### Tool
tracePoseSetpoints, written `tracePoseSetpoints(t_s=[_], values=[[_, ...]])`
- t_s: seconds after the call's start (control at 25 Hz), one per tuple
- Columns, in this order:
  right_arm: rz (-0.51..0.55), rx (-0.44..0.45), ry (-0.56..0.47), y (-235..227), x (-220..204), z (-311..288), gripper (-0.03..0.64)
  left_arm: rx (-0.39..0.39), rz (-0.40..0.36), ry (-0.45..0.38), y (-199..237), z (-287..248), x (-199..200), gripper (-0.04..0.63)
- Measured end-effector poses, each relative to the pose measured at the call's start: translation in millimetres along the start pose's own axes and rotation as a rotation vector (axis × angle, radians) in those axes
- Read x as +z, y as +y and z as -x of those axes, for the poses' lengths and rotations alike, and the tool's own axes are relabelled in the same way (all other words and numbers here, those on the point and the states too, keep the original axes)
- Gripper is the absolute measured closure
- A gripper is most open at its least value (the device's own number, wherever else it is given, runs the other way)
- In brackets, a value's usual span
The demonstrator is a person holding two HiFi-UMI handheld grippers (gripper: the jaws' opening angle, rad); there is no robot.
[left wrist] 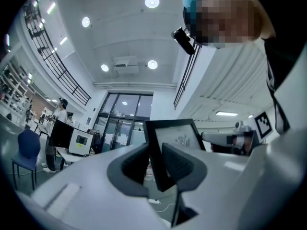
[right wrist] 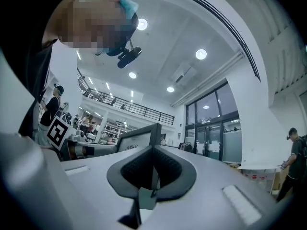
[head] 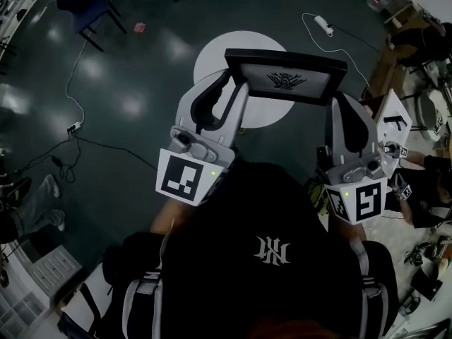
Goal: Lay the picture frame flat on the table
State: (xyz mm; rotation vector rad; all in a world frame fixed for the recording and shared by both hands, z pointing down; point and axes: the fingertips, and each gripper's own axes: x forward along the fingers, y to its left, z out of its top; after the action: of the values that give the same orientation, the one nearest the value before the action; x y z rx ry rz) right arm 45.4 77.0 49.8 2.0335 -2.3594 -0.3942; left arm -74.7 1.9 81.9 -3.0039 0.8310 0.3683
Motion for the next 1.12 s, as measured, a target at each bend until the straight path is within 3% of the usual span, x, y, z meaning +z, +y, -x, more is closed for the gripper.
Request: tracePoseSetpoints(t_s=[0.36, 0.64, 0.76, 0.92, 1.12], values=[[-0.006, 0.002, -0.004, -24, -7, -46, 0.609, 0.003, -0.002, -0.021, 33, -39, 3, 0.52], [-0.07, -0.005, 0.034, -54, -43, -64, 0.609, 0.002, 0.008, -0.011, 42, -76, -18, 0.52], [-0.099, 0.005, 0.048, -72, -60, -74, 0.609, 0.015, 0.01, 0.052, 45, -93, -40, 0.52], [-0.129, 0.041, 0.052, -93, -81, -94, 0.609, 0.053, 0.013, 0.11, 57, -117, -62, 0.52], [-0.168, 0.13, 0.032, -139, -106, -135, 0.609, 0.125, -0.005, 0.064, 73, -171, -67, 0.52]])
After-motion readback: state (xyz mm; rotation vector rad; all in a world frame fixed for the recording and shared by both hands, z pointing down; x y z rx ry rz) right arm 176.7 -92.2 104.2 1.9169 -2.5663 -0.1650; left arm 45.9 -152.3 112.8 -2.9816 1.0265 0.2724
